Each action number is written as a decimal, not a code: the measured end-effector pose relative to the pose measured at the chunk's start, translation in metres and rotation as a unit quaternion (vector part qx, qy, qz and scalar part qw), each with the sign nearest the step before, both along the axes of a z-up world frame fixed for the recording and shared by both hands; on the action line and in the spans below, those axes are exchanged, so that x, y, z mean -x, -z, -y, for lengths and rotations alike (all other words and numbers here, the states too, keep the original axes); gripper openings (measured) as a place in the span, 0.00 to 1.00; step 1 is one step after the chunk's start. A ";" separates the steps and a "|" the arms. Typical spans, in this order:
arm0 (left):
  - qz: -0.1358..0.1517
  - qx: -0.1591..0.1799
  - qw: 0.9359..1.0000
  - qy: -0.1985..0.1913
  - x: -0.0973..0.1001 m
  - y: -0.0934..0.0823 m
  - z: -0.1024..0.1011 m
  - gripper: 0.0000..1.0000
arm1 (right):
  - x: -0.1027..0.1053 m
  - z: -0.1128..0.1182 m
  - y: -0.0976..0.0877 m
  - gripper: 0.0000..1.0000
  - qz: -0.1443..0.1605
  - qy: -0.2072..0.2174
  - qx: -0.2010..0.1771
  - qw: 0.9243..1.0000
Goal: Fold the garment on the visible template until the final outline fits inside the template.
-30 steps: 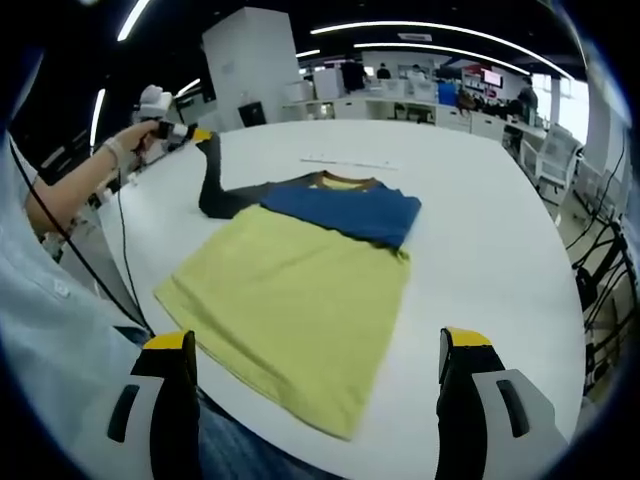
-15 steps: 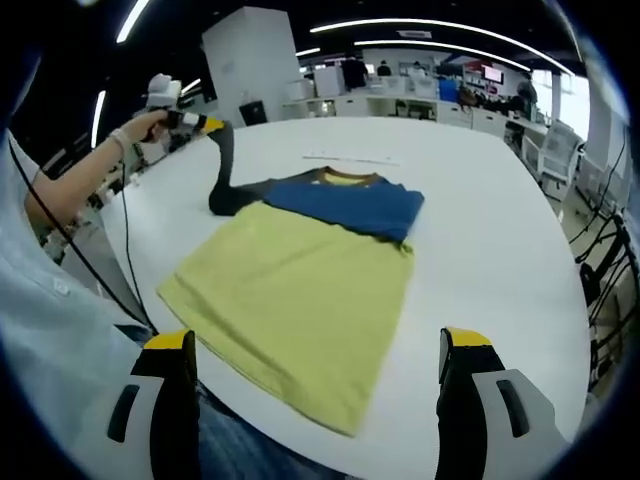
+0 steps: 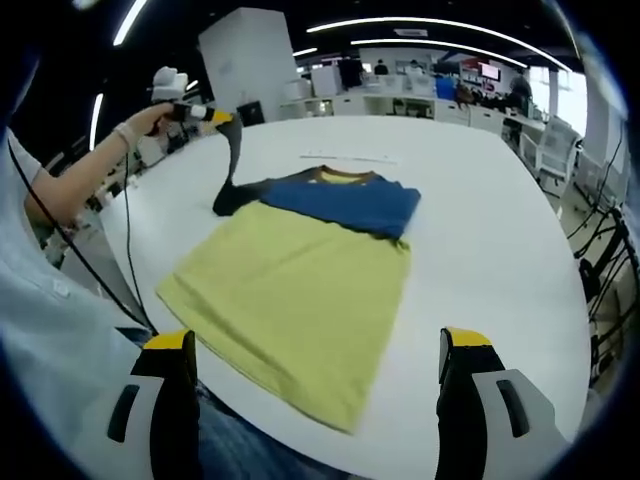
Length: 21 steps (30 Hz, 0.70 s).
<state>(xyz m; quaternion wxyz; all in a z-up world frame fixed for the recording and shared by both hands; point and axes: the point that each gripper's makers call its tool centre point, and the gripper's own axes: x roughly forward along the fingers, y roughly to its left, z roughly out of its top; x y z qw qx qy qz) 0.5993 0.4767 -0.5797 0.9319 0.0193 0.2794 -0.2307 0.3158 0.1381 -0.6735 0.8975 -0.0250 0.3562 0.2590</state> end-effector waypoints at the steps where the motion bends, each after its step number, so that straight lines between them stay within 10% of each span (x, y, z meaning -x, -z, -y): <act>1: 0.001 0.001 1.000 0.003 -0.001 -0.001 0.003 0.00 | 0.000 0.000 0.000 1.00 0.000 0.000 0.001 1.000; 21: 0.014 0.016 0.999 0.049 -0.010 -0.011 0.054 0.00 | 0.001 -0.007 0.000 1.00 -0.006 -0.008 -0.002 1.000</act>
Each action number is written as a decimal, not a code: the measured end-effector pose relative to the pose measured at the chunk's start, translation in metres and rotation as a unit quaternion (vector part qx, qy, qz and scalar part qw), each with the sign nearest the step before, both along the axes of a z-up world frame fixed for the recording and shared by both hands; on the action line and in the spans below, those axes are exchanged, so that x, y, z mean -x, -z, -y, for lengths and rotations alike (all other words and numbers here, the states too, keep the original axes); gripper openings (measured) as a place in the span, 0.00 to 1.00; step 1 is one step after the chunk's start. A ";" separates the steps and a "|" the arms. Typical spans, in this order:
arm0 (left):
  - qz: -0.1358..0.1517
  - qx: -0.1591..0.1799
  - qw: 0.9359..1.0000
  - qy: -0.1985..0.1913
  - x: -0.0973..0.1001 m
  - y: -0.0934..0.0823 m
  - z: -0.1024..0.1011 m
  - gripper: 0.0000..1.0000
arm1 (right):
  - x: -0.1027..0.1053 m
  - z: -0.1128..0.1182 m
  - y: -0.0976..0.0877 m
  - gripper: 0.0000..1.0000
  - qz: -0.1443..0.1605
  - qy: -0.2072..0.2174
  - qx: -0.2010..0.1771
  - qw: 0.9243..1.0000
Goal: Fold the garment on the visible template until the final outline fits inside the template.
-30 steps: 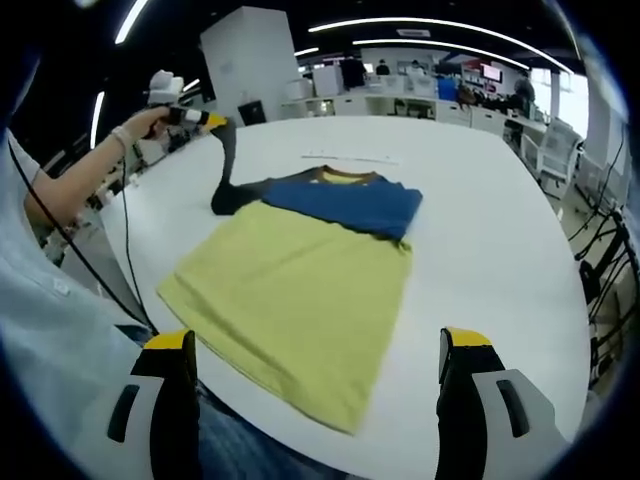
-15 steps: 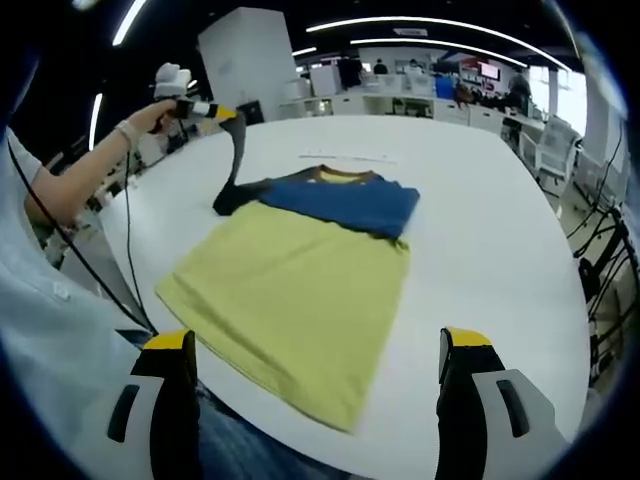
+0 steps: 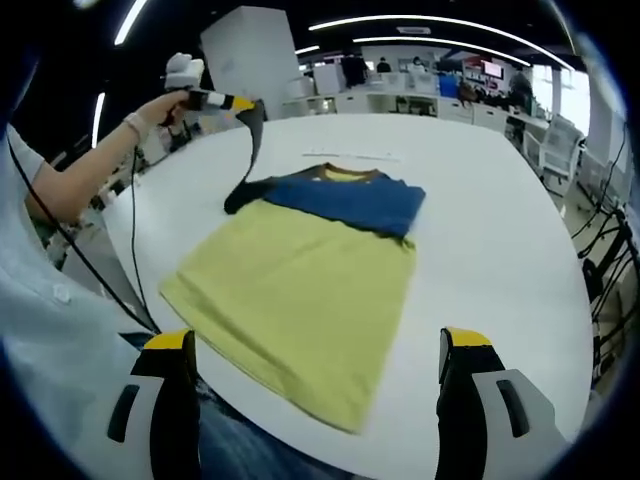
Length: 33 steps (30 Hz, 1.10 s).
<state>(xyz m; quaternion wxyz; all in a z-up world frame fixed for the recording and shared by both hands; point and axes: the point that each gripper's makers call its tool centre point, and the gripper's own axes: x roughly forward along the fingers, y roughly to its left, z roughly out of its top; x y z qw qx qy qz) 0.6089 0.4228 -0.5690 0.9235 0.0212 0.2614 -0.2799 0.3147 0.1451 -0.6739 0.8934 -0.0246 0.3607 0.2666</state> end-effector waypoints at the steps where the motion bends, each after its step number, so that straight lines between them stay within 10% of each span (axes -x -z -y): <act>1: 0.001 0.000 1.000 0.002 0.000 -0.001 0.002 0.00 | 0.000 0.000 0.000 1.00 0.000 0.001 -0.001 1.000; 33: 0.006 0.003 0.995 0.104 -0.001 -0.009 0.097 0.00 | 0.004 0.007 0.002 1.00 -0.009 0.011 -0.004 1.000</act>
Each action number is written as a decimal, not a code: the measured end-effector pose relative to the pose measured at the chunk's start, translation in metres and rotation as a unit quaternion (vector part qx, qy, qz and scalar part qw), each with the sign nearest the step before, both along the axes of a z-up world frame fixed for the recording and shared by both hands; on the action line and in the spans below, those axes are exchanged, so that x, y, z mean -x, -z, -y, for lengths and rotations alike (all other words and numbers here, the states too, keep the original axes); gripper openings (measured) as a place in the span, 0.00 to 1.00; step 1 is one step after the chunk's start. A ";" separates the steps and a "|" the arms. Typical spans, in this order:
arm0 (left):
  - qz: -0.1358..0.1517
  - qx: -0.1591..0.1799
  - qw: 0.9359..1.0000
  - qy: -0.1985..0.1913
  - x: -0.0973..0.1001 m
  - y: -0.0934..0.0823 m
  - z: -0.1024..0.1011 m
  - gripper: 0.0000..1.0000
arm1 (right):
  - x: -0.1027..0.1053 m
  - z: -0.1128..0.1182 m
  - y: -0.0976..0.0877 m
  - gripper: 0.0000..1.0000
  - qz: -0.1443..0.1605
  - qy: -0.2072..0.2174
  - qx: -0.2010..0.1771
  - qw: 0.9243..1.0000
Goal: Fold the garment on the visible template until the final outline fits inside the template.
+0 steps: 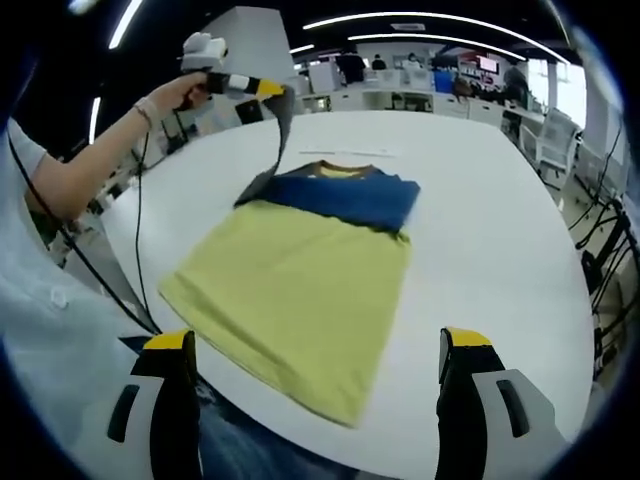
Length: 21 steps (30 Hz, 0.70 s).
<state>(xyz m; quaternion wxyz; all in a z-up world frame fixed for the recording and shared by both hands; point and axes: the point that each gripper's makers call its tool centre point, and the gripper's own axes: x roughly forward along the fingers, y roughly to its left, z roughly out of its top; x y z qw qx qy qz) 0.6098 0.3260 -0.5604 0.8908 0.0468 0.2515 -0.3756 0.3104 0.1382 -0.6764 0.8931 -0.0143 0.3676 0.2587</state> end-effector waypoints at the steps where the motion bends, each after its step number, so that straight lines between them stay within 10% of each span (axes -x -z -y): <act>1: -0.001 0.000 1.000 0.004 0.000 0.000 0.004 0.00 | 0.000 0.001 0.000 1.00 0.000 0.001 0.000 1.000; 21: -0.015 0.001 0.999 0.052 0.009 0.014 0.059 0.00 | 0.002 0.009 -0.001 1.00 0.001 0.011 -0.005 1.000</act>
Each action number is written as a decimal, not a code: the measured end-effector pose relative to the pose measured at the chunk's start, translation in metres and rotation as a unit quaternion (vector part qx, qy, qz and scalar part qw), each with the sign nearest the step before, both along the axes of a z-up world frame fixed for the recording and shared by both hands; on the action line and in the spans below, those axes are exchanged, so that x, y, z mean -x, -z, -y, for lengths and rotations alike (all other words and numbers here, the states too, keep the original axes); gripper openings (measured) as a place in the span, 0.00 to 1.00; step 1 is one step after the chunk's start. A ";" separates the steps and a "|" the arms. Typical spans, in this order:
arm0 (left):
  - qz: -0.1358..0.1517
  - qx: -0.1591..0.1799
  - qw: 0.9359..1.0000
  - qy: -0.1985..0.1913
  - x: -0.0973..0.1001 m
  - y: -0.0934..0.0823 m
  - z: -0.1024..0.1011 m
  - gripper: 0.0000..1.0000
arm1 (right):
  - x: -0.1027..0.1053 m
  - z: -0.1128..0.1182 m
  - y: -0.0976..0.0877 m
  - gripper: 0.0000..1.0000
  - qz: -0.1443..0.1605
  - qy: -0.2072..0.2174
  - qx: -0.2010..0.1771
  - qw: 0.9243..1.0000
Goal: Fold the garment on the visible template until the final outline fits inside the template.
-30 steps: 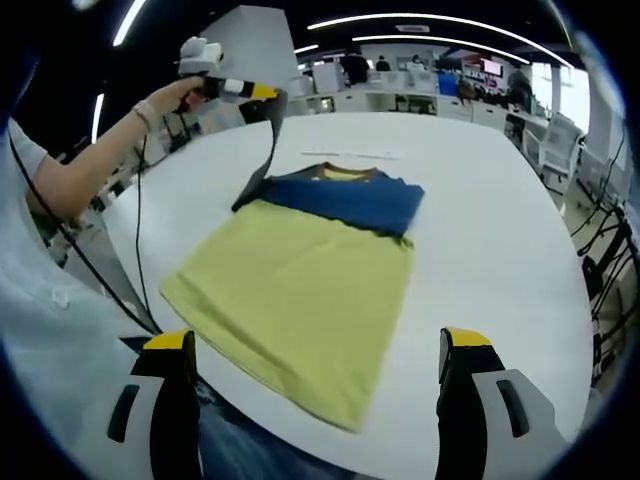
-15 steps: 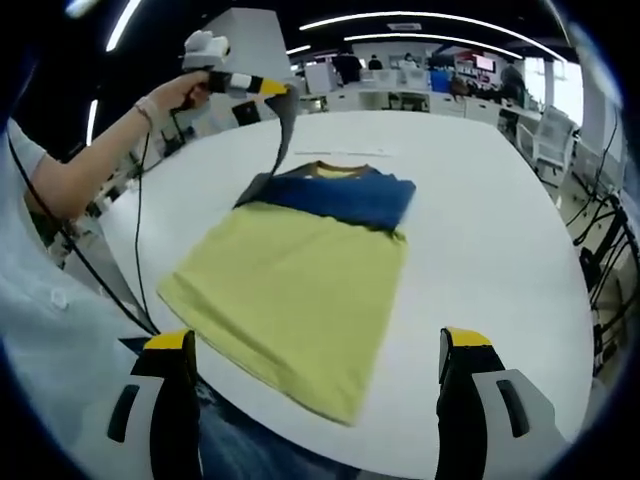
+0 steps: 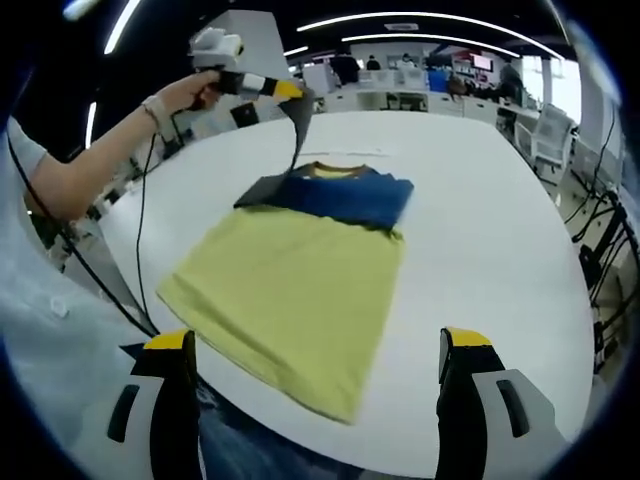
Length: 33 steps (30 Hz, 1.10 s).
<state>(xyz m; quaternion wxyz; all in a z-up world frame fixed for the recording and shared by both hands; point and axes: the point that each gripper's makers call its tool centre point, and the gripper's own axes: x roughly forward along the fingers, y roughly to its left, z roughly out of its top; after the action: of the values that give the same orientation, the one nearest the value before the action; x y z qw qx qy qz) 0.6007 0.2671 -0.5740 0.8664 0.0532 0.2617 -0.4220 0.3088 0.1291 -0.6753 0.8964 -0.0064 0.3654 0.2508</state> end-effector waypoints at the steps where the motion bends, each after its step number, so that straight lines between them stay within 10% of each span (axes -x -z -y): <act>1: -0.004 -0.001 1.000 0.003 0.001 0.001 0.002 0.00 | 0.000 0.001 0.000 1.00 0.000 0.000 0.000 1.000; 33: -0.058 -0.023 0.996 0.066 0.031 0.052 0.063 0.00 | 0.005 0.010 0.002 1.00 -0.007 -0.002 -0.006 1.000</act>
<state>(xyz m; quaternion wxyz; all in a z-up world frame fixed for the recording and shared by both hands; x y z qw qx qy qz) 0.5700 0.2039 -0.6256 0.8185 0.0661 0.3169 -0.4746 0.3038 0.1193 -0.6771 0.8932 0.0000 0.3702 0.2552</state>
